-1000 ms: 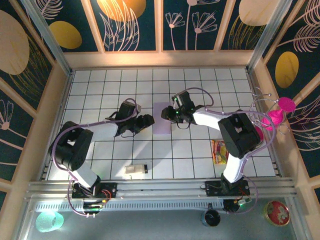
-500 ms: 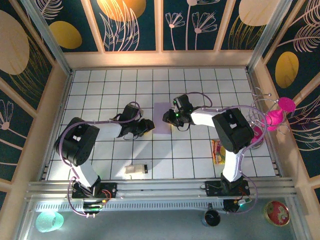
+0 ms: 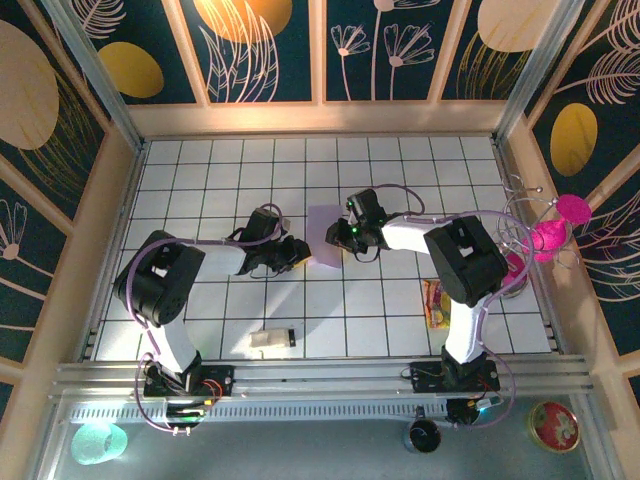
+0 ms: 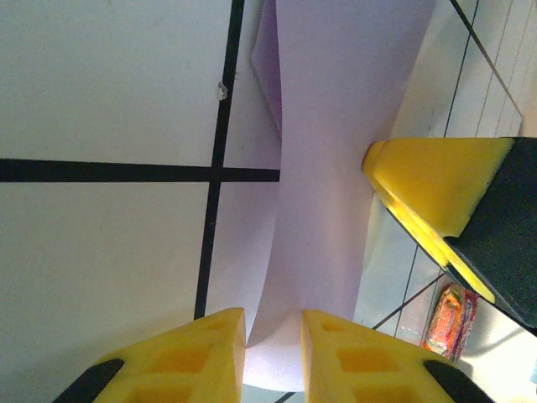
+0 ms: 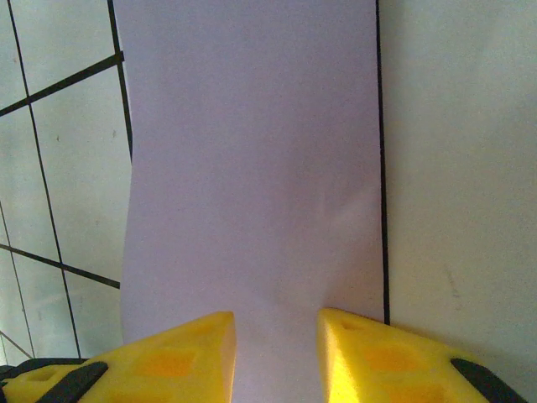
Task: Fold a paper plane with a square sheet of paper (pick it up from the middle)
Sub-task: Third fold the triangle at the center of the table.
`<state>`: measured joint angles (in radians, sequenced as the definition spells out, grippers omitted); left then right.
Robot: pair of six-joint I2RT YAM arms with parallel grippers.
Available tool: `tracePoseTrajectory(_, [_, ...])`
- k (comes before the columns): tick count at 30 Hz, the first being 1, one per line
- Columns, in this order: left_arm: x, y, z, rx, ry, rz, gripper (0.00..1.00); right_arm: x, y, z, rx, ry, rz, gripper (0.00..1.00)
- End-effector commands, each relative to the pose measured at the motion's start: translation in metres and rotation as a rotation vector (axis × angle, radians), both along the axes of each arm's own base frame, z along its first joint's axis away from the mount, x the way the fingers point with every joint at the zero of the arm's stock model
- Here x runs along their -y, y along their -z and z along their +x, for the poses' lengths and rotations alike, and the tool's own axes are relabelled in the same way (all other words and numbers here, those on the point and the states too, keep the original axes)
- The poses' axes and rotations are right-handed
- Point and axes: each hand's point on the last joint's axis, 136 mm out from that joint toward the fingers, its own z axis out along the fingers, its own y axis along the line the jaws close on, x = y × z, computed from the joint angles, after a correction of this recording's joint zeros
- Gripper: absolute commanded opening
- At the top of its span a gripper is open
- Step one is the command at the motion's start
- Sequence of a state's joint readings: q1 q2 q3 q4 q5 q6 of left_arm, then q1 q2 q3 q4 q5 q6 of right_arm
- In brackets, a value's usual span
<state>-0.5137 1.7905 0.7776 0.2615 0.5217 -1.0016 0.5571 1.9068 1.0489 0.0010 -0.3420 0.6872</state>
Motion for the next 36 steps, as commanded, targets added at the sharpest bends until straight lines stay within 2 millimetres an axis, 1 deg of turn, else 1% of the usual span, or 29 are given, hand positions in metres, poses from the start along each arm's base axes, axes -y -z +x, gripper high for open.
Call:
tracePoseTrajectory(1, [0.008, 0.001, -0.002, -0.012, 0.016, -0.040, 0.24, 0.011, 0.024, -0.010, -0.060, 0.011, -0.047, 0.32])
tracePoseTrajectory(4, [0.009, -0.001, 0.001, -0.001, 0.016, -0.039, 0.25, 0.011, 0.024, -0.011, -0.061, 0.012, -0.049, 0.32])
tracePoseTrajectory(11, [0.016, -0.002, 0.013, 0.022, 0.042, -0.037, 0.32, 0.012, 0.024, -0.011, -0.056, 0.010, -0.051, 0.32])
tracePoseTrajectory(16, [0.011, -0.005, 0.028, 0.050, 0.043, -0.011, 0.38, 0.013, 0.023, -0.012, -0.050, 0.011, -0.054, 0.32])
tracePoseTrajectory(20, [0.011, -0.007, 0.037, 0.062, 0.037, -0.027, 0.41, 0.014, 0.023, -0.012, -0.048, 0.011, -0.053, 0.32])
tracePoseTrajectory(26, [0.014, -0.012, 0.050, 0.084, 0.046, -0.032, 0.42, 0.013, 0.023, -0.011, -0.046, 0.011, -0.052, 0.32])
tracePoseTrajectory(33, [0.009, -0.009, 0.052, 0.075, 0.036, -0.023, 0.41, 0.014, 0.023, -0.013, -0.045, 0.013, -0.052, 0.31])
tracePoseTrajectory(34, [0.010, -0.010, 0.052, 0.078, 0.035, -0.028, 0.41, 0.021, 0.023, -0.007, -0.043, 0.032, -0.050, 0.31])
tracePoseTrajectory(36, [0.011, -0.013, 0.053, 0.084, 0.032, -0.035, 0.41, 0.024, 0.023, -0.005, -0.044, 0.041, -0.050, 0.31])
